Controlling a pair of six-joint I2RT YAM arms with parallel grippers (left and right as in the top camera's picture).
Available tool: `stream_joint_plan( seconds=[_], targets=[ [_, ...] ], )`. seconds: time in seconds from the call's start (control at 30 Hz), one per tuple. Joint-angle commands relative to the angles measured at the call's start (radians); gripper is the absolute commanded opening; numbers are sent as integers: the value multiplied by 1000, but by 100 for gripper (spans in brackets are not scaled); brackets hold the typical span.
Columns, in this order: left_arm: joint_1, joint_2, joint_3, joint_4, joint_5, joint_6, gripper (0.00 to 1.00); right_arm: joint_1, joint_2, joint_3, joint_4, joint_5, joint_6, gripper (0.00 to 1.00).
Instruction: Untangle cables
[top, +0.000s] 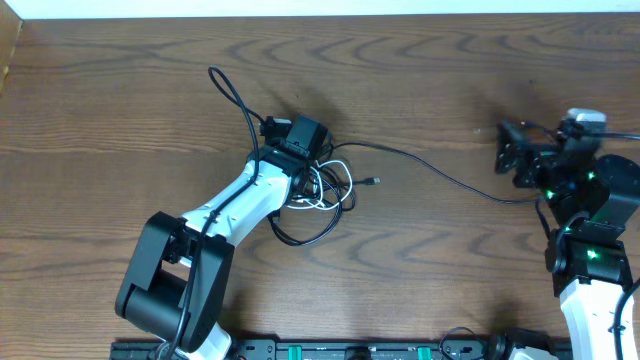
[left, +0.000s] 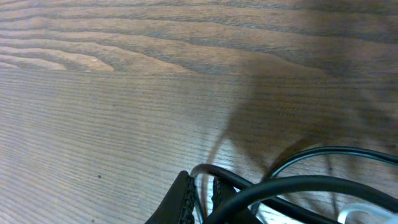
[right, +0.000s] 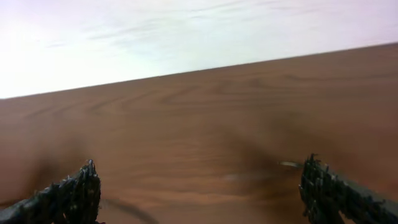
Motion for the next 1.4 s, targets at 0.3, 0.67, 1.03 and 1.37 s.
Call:
stream_joint_plan(
  seconds=[0.3, 0.67, 1.03, 1.37],
  targets=[
    [6, -218, 43, 25, 288, -2, 7, 48, 56, 11, -11, -429, 304, 99],
    [6, -513, 43, 36, 439, -1, 7, 292, 159, 11, 200, -429, 477, 99],
    [5, -595, 43, 26, 566, 102, 7, 427, 167, 11, 288, -394, 340, 99],
    [5, -594, 43, 14, 587, 119, 7, 429, 178, 11, 288, -391, 336, 99]
  ],
)
